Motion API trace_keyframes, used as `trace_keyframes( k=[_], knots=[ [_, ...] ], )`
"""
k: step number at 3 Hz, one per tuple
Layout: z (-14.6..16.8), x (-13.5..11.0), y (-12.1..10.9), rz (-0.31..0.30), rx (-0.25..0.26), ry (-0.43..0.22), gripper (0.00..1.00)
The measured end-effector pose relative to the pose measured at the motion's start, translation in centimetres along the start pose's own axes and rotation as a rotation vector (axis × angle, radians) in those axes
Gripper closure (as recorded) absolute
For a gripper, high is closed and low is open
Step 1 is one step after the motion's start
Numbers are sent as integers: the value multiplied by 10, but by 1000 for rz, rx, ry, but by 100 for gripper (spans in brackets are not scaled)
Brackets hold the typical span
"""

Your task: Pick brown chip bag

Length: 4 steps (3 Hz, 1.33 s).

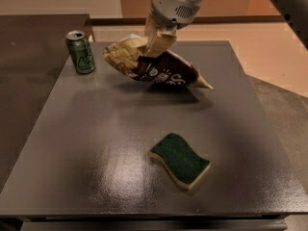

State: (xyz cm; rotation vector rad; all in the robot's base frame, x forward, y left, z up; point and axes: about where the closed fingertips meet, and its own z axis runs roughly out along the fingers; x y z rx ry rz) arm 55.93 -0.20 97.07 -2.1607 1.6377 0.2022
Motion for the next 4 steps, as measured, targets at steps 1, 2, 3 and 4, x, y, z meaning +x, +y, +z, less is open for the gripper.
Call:
trace_keyframes(
  k=[1, 2, 3, 4],
  knots=[
    [-31, -8, -22, -3, 56, -20, 100],
    [-56, -10, -35, -5, 107, -32, 100],
    [-86, -9, -46, -29, 180, -35, 100],
    [-86, -9, -46, -29, 180, -35, 100]
  ],
)
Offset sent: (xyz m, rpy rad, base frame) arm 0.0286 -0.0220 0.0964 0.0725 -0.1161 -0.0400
